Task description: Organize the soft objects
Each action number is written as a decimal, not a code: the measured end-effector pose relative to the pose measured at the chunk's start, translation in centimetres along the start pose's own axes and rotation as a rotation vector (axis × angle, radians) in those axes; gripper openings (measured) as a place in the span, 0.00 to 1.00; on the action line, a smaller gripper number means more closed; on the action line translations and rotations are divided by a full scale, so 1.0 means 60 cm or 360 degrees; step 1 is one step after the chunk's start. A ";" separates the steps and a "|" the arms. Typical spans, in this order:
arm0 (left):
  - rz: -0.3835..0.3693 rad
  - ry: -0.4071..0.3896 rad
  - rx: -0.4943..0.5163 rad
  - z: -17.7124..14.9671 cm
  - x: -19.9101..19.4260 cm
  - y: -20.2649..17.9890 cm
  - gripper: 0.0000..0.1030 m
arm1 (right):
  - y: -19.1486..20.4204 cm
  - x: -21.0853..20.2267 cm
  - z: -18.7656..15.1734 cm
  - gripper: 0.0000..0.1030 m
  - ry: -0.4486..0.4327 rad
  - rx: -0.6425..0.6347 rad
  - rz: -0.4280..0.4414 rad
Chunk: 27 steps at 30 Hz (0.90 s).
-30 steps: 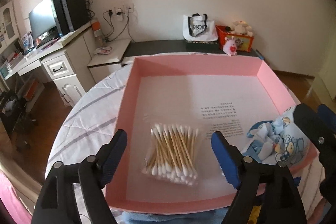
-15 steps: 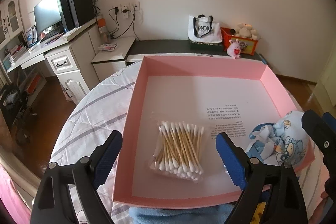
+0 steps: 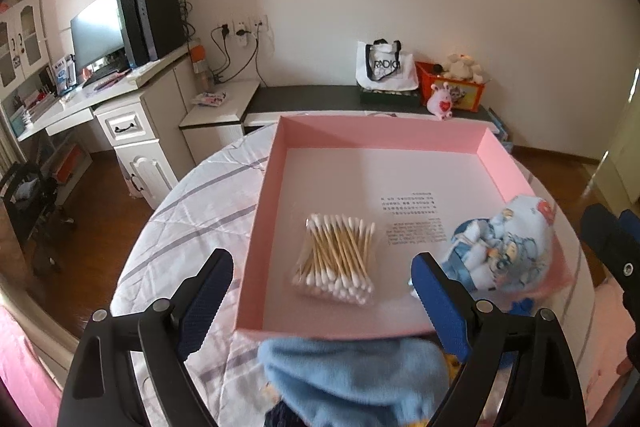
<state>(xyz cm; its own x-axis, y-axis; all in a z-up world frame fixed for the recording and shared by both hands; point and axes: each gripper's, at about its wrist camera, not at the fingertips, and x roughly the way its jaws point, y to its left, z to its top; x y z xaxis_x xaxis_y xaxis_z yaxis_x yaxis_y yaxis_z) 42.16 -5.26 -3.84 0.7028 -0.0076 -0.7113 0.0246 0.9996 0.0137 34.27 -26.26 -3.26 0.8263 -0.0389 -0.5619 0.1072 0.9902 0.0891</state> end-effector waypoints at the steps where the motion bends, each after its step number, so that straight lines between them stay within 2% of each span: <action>1: 0.0007 -0.0011 0.0006 -0.005 -0.012 -0.001 0.86 | 0.002 -0.011 -0.001 0.96 -0.0011 -0.0005 -0.0003; 4: 0.0023 -0.0056 0.0019 -0.024 -0.054 -0.005 0.86 | 0.007 -0.043 -0.003 1.00 -0.0041 -0.0023 -0.0023; 11: 0.0014 -0.0178 0.0017 -0.080 -0.166 -0.005 0.86 | 0.024 -0.129 -0.016 1.00 -0.0120 -0.0068 -0.0034; 14: -0.0005 -0.0236 0.0010 -0.109 -0.219 0.000 0.92 | 0.032 -0.164 -0.025 1.00 -0.0147 -0.0085 -0.0047; 27: -0.0013 -0.0458 -0.0006 -0.233 -0.423 0.021 0.99 | 0.052 -0.303 -0.049 1.00 -0.0315 -0.0147 -0.0047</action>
<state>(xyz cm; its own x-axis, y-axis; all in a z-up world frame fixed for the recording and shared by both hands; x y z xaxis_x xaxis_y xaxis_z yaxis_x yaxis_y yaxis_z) 14.42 -3.45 4.37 0.8754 -0.0224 -0.4829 0.0287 0.9996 0.0056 17.98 -22.08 4.81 0.9169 -0.0843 -0.3901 0.0891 0.9960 -0.0057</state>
